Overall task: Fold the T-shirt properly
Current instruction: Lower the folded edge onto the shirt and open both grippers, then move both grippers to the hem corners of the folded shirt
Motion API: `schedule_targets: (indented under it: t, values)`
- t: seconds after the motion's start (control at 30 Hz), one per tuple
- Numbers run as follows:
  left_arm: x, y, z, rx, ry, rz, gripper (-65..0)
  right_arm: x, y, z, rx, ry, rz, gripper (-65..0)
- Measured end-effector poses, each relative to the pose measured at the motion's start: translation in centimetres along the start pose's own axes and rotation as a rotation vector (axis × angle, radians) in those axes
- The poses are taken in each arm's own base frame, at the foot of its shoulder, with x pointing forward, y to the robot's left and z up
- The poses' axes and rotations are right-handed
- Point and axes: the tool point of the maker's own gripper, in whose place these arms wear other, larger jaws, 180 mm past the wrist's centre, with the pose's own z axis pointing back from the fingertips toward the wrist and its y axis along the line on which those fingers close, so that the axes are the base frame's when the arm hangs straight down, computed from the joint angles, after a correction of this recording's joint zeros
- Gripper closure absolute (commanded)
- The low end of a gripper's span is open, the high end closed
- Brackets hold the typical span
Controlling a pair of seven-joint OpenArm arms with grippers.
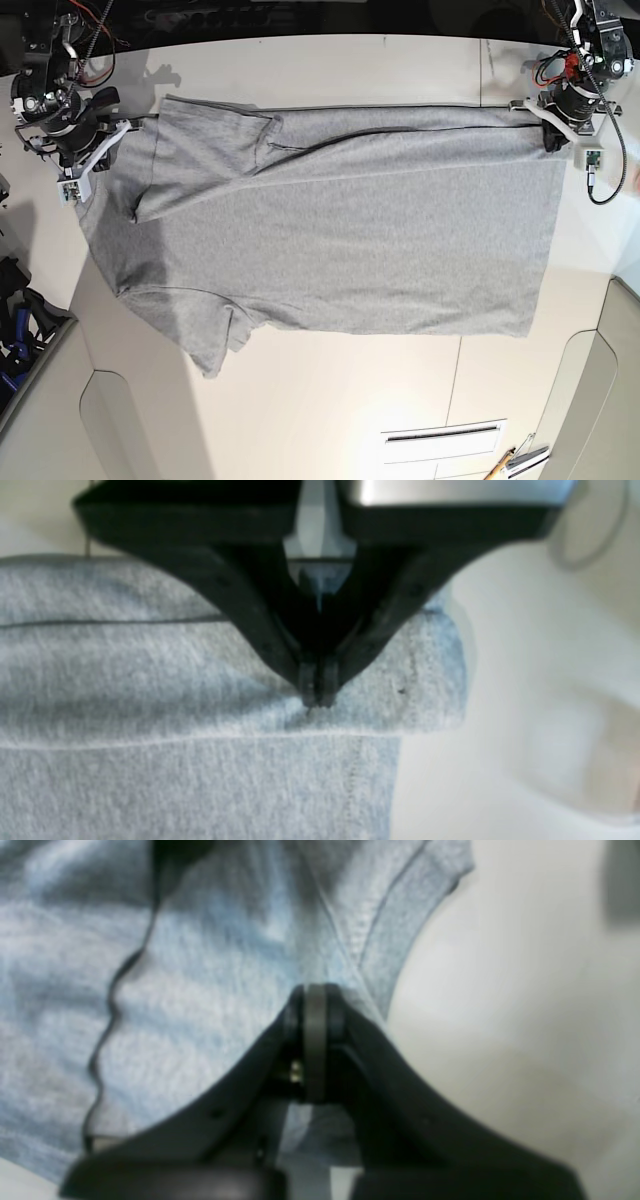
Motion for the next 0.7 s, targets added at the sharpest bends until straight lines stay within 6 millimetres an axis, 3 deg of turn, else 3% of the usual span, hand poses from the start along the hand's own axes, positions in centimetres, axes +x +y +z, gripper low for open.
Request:
schedule_targets:
  t: [0.13,0.3,0.47,0.7]
  values:
    - [-0.9,-0.4,0.8,0.003,0.001,0.042,0.0,-1.0,0.2,0.7,0.000,0.017,0.008,0.0]
    - [-2.0,-1.0,2.6,-0.018,0.045,0.070,0.0,-1.6,-1.0,1.2,-0.028,0.030,-0.011,0.0]
    - [-2.2,-1.3,3.6,-0.018,0.082,0.042,0.0,-1.7,-2.3,1.5,-0.057,0.036,-0.023,0.0]
    - [-2.6,-2.0,4.7,-0.038,0.097,0.038,0.0,-2.2,-2.4,1.6,-0.048,0.067,-0.030,0.0]
